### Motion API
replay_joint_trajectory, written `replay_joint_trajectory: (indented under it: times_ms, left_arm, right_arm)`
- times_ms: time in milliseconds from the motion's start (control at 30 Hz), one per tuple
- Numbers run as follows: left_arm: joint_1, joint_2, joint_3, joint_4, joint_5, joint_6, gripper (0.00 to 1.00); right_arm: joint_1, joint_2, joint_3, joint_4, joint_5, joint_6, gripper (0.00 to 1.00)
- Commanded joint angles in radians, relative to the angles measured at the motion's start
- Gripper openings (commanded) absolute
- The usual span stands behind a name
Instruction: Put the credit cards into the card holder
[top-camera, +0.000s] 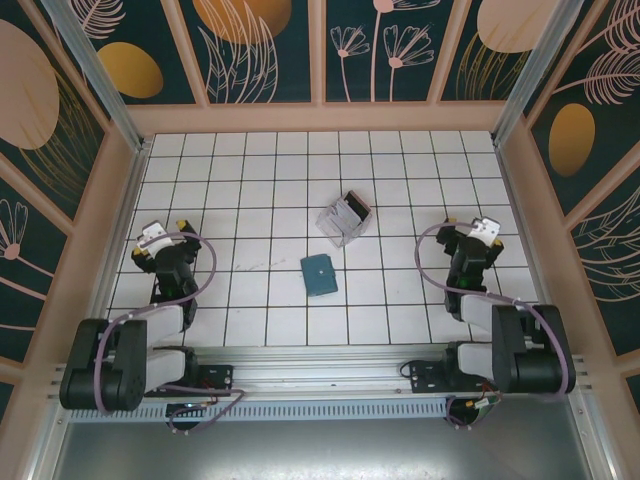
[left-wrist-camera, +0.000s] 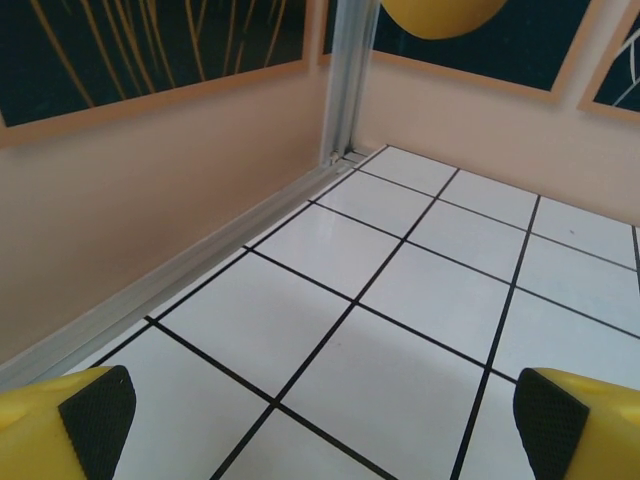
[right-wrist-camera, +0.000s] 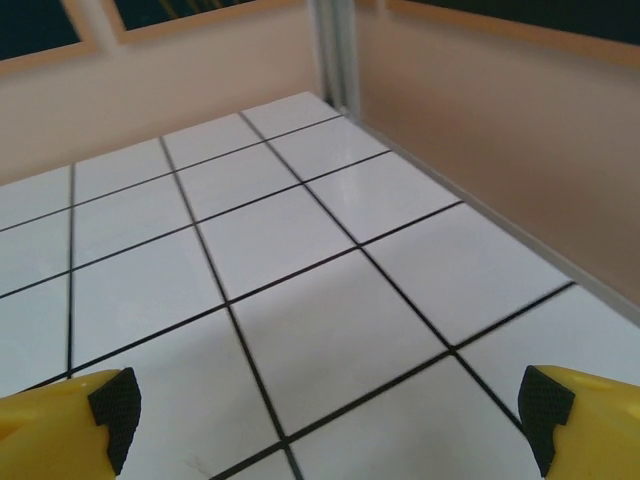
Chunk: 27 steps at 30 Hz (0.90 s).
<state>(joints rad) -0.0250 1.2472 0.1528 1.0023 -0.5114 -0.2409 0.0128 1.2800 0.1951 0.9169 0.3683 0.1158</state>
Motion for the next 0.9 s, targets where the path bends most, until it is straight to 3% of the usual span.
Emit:
replay_joint_trajectory:
  times_ms: [0,133,200,333,400,500,867]
  left_arm:
    - [0.039,0.057,-0.021,0.245,0.134,0.040,0.99]
    - [0.063,0.153,-0.023,0.357,0.205,0.032,0.99]
    - [0.063,0.168,-0.022,0.363,0.321,0.075,0.99]
    - [0.063,0.290,-0.025,0.511,0.404,0.100,0.99]
    - [0.063,0.257,0.017,0.376,0.410,0.111,0.99]
    - [0.063,0.265,0.060,0.303,0.440,0.123,0.99]
    - [0.063,0.268,0.058,0.312,0.442,0.126,0.99]
  right_arm:
    - [-0.007,0.065,0.009,0.190,-0.123,-0.074,0.99]
    - [-0.014,0.108,0.009,0.247,-0.203,-0.079,0.99]
    - [-0.014,0.159,-0.005,0.323,-0.247,-0.090,0.99]
    - [-0.013,0.248,0.003,0.384,-0.281,-0.102,0.99]
    - [-0.013,0.256,0.020,0.355,-0.281,-0.102,0.99]
    - [-0.029,0.260,0.026,0.350,-0.302,-0.090,0.99]
    - [-0.030,0.259,0.028,0.348,-0.307,-0.089,0.99]
